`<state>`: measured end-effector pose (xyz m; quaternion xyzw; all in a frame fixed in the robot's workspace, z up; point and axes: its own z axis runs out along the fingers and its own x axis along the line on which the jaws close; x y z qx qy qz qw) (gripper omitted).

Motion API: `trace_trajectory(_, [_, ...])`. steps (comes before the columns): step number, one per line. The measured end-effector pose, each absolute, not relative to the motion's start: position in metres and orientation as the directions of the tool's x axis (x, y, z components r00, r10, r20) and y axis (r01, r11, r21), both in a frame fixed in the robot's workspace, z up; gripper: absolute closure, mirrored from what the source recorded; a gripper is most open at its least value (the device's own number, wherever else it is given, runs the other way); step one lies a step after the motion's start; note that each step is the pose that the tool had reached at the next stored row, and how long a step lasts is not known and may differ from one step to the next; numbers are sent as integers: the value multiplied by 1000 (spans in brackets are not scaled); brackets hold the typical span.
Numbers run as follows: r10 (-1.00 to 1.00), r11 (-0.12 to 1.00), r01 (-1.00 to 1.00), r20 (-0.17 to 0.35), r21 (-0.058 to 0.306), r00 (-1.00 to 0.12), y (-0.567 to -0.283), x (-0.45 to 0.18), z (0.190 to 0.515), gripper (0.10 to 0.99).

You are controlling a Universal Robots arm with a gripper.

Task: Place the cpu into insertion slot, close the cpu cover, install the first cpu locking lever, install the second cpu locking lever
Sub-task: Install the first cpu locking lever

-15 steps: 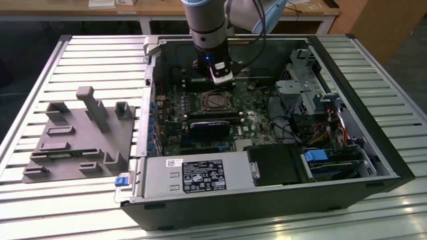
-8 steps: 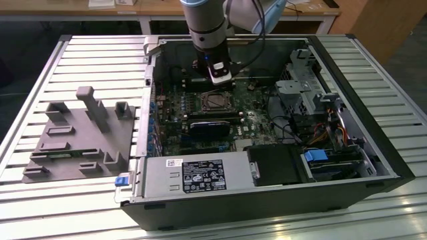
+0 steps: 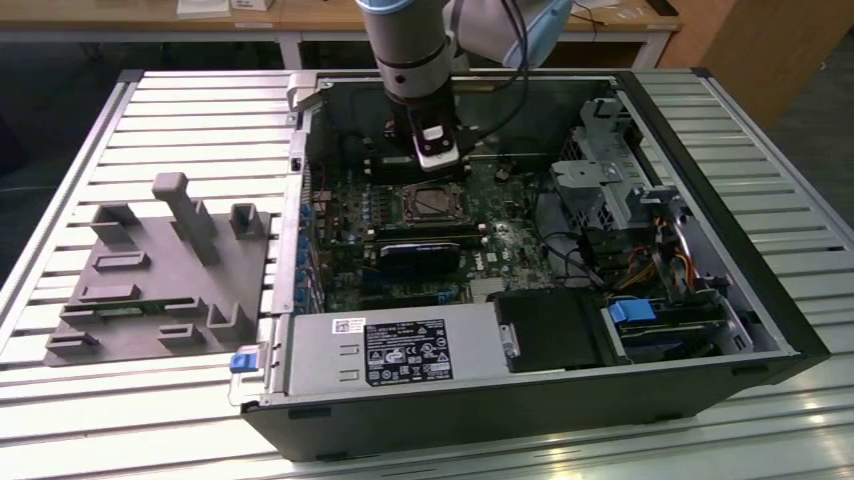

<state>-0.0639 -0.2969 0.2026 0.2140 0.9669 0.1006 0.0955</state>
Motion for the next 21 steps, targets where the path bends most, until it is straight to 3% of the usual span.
trace_trajectory(21, [459,880,423,-158,216,-874,-295,-64,194,984])
